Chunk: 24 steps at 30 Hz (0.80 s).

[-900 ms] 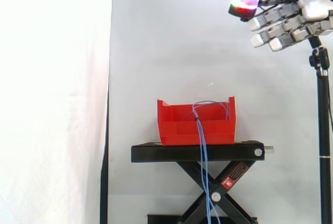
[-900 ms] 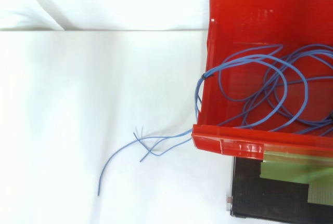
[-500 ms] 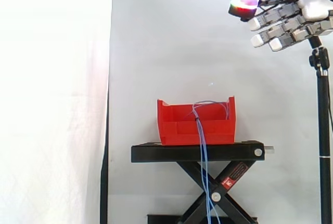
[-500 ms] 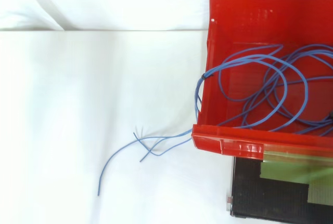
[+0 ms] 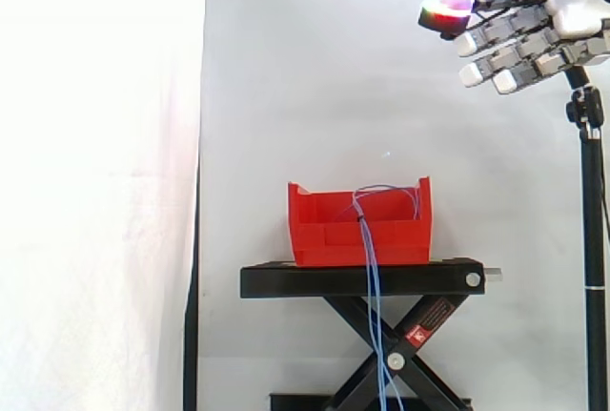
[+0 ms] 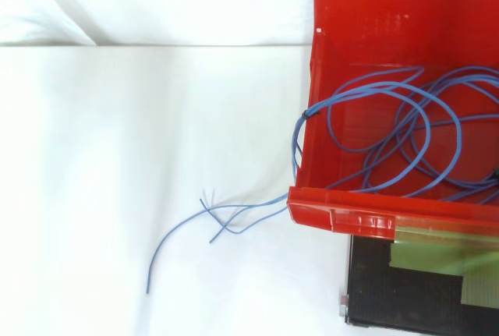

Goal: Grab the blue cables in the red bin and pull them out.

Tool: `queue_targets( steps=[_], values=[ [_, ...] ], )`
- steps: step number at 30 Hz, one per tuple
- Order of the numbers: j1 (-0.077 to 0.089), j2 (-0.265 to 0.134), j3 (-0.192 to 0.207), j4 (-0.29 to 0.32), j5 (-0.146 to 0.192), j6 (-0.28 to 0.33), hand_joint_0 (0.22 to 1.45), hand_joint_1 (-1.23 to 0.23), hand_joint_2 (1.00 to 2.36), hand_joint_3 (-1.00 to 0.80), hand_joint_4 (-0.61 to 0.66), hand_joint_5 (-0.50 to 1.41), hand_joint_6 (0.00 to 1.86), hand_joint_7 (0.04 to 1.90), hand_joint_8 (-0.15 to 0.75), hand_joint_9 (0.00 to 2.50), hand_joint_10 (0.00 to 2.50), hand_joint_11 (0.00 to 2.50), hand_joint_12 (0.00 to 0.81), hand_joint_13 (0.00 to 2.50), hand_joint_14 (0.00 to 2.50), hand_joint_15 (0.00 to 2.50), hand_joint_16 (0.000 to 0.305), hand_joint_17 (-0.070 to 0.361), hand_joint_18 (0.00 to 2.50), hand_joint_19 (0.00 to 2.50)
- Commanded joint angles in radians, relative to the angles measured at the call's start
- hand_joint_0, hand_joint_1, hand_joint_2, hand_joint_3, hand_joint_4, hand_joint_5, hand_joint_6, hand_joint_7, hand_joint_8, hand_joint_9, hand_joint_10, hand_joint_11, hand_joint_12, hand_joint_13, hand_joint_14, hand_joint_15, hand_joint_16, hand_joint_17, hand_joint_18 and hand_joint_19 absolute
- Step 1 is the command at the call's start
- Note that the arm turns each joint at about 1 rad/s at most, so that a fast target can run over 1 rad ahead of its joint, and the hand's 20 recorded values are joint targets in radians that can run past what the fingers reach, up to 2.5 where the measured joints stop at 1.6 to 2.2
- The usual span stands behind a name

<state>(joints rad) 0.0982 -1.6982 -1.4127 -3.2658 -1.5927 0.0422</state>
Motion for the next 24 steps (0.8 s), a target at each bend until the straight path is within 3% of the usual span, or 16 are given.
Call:
queue_targets(
  steps=[1,24],
  values=[
    [0.000,0.000,0.000,0.000,0.000,0.000,0.67,-0.78,1.00,-1.00,0.13,0.35,0.01,0.22,0.239,0.29,0.00,0.13,0.353,0.13,0.01,0.15,0.060,0.135,0.11,0.40],
    [0.002,0.000,0.000,0.002,-0.003,0.006,0.69,-0.77,1.00,-1.00,0.13,0.36,0.01,0.22,0.236,0.30,0.01,0.13,0.348,0.15,0.01,0.17,0.058,0.131,0.12,0.41]
  ],
)
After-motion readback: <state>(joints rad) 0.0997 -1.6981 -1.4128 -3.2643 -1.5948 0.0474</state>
